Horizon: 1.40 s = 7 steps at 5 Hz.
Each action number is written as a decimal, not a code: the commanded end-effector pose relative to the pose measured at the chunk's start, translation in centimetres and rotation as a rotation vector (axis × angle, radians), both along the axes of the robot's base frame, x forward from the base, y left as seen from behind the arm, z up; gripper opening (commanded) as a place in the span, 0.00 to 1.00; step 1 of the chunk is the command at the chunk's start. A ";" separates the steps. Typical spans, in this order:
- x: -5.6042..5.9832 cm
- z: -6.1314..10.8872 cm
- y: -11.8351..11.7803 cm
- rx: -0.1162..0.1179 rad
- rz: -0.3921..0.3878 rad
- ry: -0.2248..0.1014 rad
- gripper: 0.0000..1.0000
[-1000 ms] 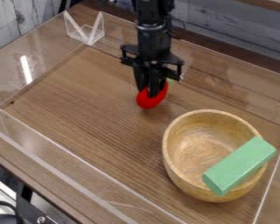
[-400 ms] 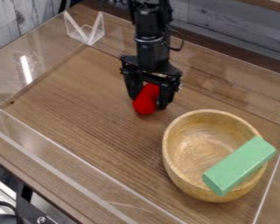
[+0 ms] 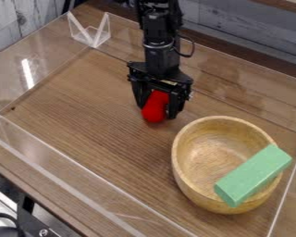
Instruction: Move the red object to the right side of the table
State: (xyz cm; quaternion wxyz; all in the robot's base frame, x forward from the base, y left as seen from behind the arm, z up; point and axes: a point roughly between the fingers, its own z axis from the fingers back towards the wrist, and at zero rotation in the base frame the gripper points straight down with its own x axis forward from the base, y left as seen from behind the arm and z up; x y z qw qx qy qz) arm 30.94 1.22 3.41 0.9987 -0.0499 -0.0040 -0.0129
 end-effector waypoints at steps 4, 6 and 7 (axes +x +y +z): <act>1.1 0.8 -0.1 0.003 0.005 -0.061 1.00; 3.0 3.6 -1.2 0.038 -0.048 -0.112 0.00; 5.3 3.9 -3.1 0.049 -0.109 -0.134 0.00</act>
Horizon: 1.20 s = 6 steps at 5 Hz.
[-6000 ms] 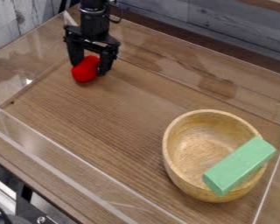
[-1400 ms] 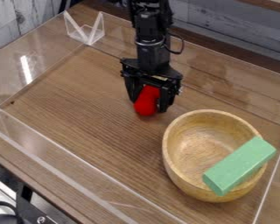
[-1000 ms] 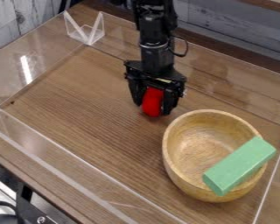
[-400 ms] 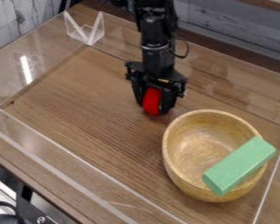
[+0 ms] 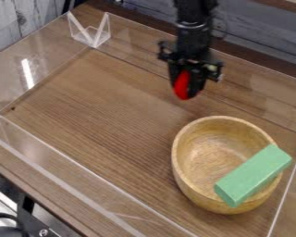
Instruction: Move the red object to the right side of the table
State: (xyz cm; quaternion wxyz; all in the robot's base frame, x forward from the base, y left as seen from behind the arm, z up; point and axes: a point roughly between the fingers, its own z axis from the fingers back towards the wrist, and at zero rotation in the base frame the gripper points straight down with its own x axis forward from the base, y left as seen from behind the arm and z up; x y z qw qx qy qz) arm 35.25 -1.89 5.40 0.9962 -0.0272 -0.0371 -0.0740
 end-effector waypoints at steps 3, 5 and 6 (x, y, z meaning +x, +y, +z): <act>2.5 -0.1 -1.8 0.014 -0.065 -0.041 0.00; 2.2 -0.9 -1.8 0.026 -0.087 -0.035 0.00; 2.0 -1.1 -1.7 0.030 -0.096 -0.035 0.00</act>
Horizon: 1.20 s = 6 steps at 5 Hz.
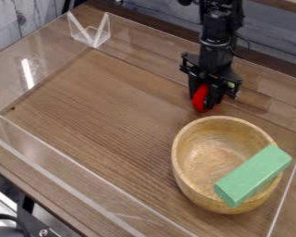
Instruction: Move the red object to the right side of the table
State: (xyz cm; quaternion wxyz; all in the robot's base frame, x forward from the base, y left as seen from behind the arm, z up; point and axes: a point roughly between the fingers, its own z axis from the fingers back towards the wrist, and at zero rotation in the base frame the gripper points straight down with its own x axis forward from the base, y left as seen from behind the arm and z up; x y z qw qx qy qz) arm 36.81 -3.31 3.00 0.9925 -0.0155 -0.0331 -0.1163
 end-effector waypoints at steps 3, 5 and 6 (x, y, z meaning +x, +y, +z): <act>0.4 1.6 -0.4 0.006 -0.032 -0.056 0.00; 0.6 1.9 -0.4 0.007 -0.043 -0.068 0.00; 0.6 2.0 -0.4 0.007 -0.048 -0.074 0.00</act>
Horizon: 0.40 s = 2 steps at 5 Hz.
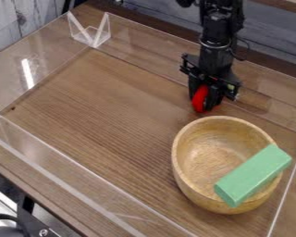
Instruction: Move the red object to the right side of the table
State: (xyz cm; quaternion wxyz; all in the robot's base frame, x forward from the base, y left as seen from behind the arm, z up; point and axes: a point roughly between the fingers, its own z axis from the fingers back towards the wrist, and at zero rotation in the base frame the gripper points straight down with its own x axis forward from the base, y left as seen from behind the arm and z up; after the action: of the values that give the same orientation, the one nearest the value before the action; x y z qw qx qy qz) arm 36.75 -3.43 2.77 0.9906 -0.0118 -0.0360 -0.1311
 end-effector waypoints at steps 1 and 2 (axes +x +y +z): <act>0.6 2.3 -0.3 -0.002 -0.023 -0.073 0.00; 0.5 2.5 -0.3 -0.002 -0.027 -0.078 0.00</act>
State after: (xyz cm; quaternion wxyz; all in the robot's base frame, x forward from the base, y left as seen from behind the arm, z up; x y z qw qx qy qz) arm 36.65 -3.42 2.72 0.9902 -0.0115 -0.0384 -0.1341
